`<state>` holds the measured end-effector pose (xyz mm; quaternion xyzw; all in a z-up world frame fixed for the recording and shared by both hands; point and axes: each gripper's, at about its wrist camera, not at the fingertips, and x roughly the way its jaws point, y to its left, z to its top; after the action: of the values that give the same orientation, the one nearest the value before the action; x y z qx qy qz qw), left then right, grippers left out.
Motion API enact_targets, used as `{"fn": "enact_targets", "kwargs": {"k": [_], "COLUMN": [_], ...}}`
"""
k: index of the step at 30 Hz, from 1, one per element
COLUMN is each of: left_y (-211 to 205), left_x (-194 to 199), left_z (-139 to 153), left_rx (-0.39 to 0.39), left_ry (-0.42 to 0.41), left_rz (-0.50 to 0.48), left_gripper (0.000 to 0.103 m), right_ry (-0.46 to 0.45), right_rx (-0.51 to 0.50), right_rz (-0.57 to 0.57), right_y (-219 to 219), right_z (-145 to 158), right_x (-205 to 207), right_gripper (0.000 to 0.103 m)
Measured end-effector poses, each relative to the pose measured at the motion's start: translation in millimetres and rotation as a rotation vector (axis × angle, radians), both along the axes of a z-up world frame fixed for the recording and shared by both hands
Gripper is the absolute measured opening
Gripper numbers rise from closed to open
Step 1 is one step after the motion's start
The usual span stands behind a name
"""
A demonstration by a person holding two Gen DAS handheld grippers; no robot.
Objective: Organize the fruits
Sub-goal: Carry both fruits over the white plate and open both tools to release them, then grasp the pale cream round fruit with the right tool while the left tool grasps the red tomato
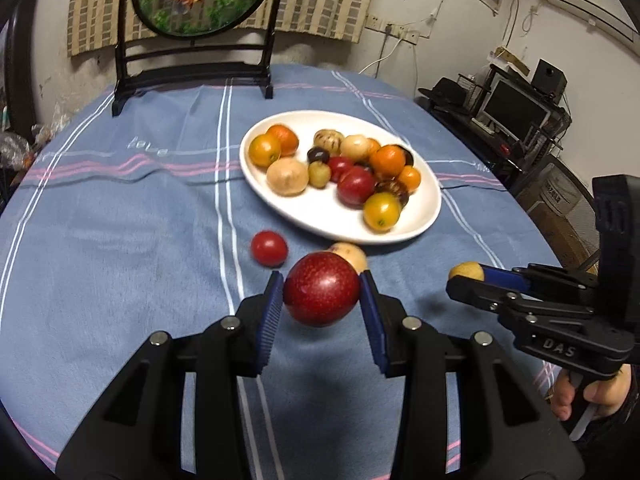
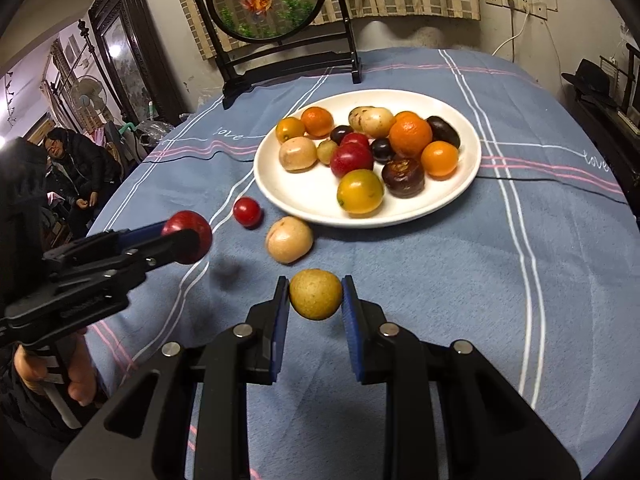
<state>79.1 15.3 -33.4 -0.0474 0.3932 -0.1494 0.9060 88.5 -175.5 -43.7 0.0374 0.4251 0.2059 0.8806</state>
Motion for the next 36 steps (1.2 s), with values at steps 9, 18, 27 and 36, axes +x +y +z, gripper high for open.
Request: {"fn": "enact_targets", "kwargs": {"k": [9, 18, 27, 36], "left_y": [-20, -43, -37, 14], "left_x": [79, 162, 157, 47], "left_z": [25, 7, 21, 32], "left_rx": [0.026, 0.051, 0.059, -0.018], "left_ry": [0.016, 0.093, 0.028, -0.053], "left_rz": [-0.04, -0.014, 0.002, 0.076], "left_gripper": [0.039, 0.04, 0.071, 0.089], "right_ry": [-0.029, 0.027, -0.026, -0.044], "right_rx": [-0.05, -0.062, -0.075, -0.014], "right_rz": [-0.033, -0.118, -0.158, -0.092], "right_y": [-9, -20, -26, -25], "right_z": [20, -5, 9, 22], "right_x": [59, 113, 110, 28], "right_gripper": [0.026, 0.026, 0.057, 0.065]}}
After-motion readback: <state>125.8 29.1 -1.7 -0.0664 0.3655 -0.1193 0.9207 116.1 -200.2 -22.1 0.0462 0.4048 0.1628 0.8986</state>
